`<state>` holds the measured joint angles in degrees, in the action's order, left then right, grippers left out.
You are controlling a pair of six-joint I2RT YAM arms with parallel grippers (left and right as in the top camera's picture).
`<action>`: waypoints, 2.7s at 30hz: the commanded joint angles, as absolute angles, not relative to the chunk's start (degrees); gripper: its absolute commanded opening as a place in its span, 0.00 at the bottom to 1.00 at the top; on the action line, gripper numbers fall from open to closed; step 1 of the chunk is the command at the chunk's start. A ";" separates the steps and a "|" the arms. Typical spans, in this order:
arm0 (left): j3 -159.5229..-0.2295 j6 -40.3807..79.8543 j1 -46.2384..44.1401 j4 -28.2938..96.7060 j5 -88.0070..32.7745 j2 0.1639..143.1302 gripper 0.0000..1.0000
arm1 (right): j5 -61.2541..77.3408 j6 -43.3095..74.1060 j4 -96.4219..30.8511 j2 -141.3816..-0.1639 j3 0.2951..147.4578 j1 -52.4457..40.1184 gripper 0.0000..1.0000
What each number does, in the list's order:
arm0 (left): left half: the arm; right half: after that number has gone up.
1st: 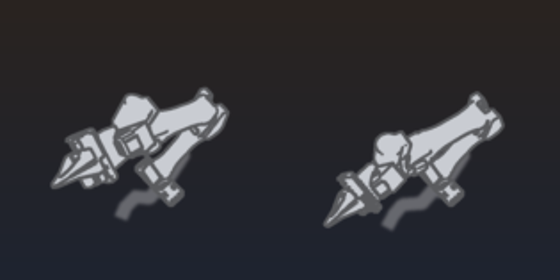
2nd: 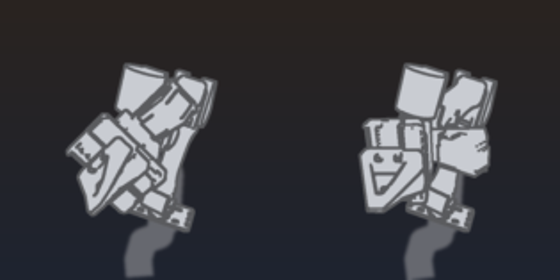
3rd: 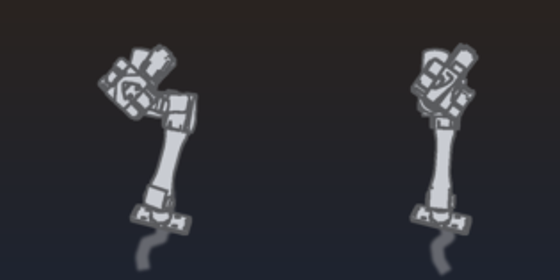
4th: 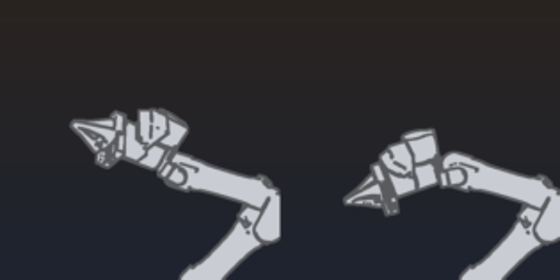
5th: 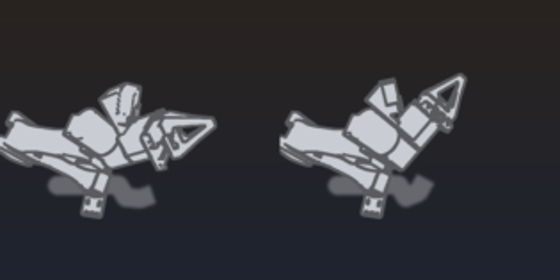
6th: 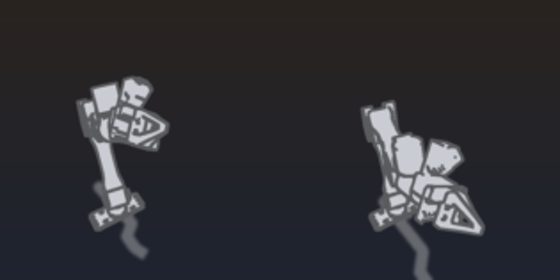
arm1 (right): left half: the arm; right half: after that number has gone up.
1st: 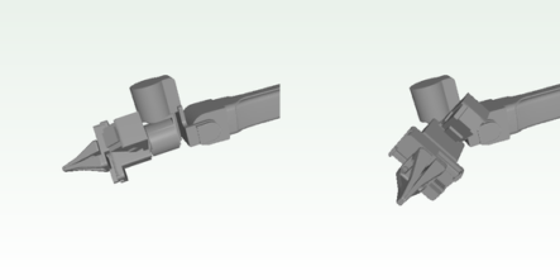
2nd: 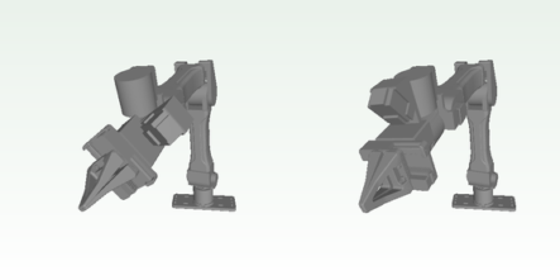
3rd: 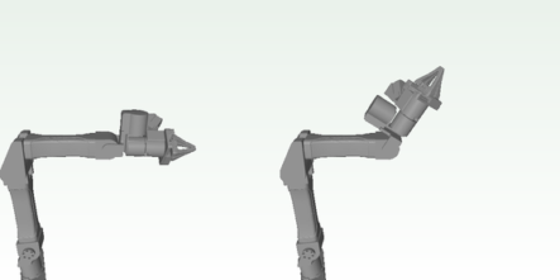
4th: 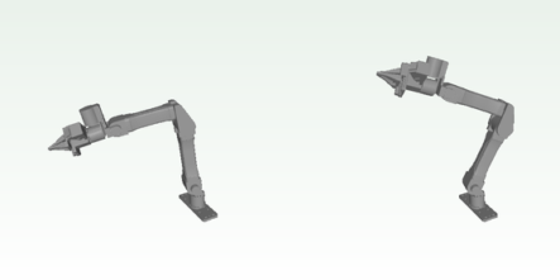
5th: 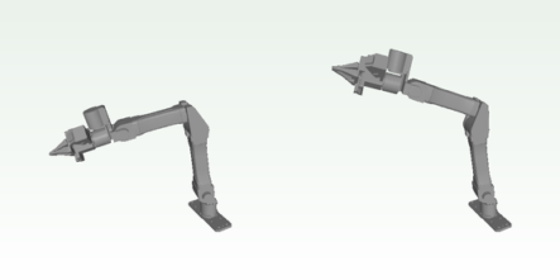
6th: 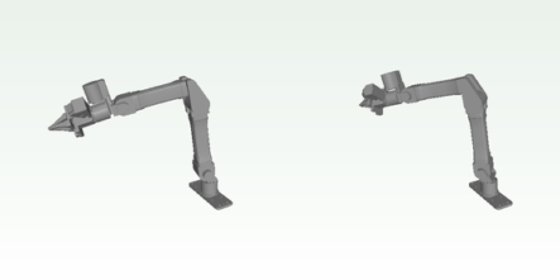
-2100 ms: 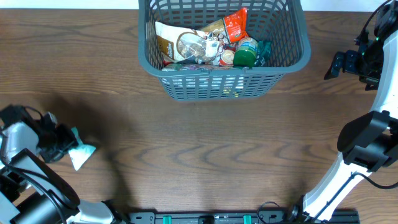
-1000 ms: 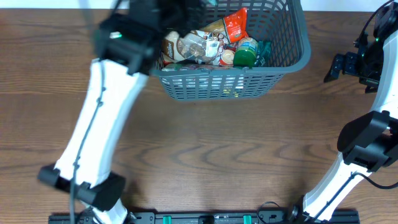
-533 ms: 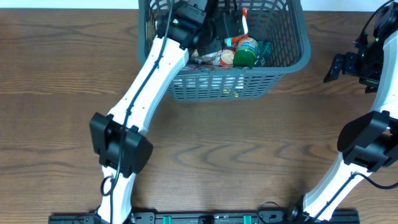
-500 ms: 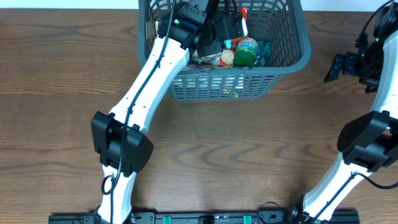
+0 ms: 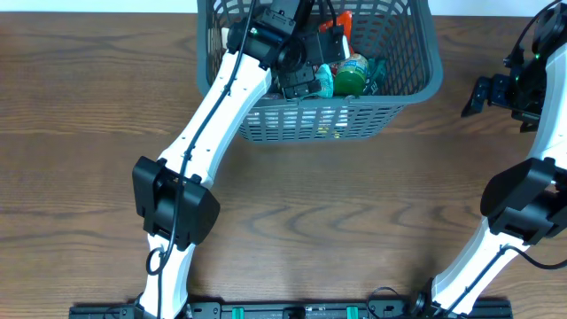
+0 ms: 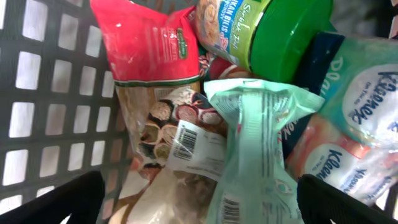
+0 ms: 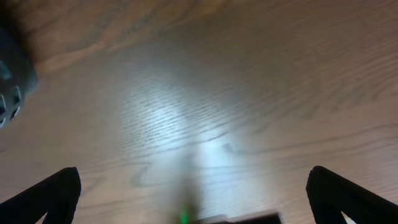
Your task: Pack container
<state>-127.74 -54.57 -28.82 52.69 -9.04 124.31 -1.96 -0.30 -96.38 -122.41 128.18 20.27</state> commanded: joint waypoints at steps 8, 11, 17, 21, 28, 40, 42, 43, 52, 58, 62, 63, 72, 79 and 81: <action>-128.07 -28.86 -24.25 52.82 3.03 110.52 0.98 | 1.65 0.80 -82.32 -118.58 130.96 16.91 0.99; -128.07 -20.08 -20.27 57.80 4.58 104.97 0.98 | 4.36 0.23 -75.50 -115.09 132.53 14.35 0.99; -128.07 -9.74 -10.31 67.94 4.56 96.12 0.98 | 3.75 0.91 -66.46 -105.25 132.64 8.21 0.99; -127.63 -9.74 -6.20 72.82 4.54 92.62 0.99 | -2.37 4.25 -69.80 -100.53 132.60 5.72 0.99; -117.38 -9.85 -5.48 72.49 3.95 84.77 0.99 | -4.54 7.75 -77.93 -93.95 130.63 4.38 0.99; -77.76 -9.54 -5.48 55.33 -0.78 59.94 0.99 | -12.25 10.74 -68.88 -70.43 98.48 -6.90 0.99; -72.38 -8.40 -5.48 54.00 -0.78 55.83 0.99 | -14.04 11.62 -64.58 -64.34 88.71 -10.41 0.99; -69.60 -7.94 -5.48 53.56 -0.75 53.58 0.99 | -15.20 12.84 -62.83 -61.32 84.01 -12.10 0.99; -53.54 -5.28 -5.48 50.15 -0.62 33.50 0.99 | -17.41 15.00 -54.89 -40.07 56.29 -20.51 0.98; -50.76 -5.48 -5.48 50.89 2.31 26.98 0.98 | -17.12 15.00 -55.61 -35.55 51.72 -20.60 0.99; -50.76 -5.48 -5.48 50.89 2.28 27.05 0.98 | -17.12 15.00 -58.06 -35.64 51.51 -20.60 0.99; -50.76 -5.48 -5.48 50.89 2.28 27.09 0.99 | -17.12 15.00 -58.63 -35.64 51.51 -20.60 0.99; -50.76 -5.48 -5.48 50.89 2.28 27.18 0.99 | -17.12 15.00 -60.53 -35.66 51.51 -20.60 0.99; -50.76 -5.48 -5.48 50.89 2.28 27.18 0.99 | -17.12 15.00 -60.53 -35.66 51.51 -20.60 0.99; -50.76 -5.48 -5.48 50.89 2.28 27.18 0.99 | -17.12 15.00 -60.53 -35.64 51.51 -20.60 0.99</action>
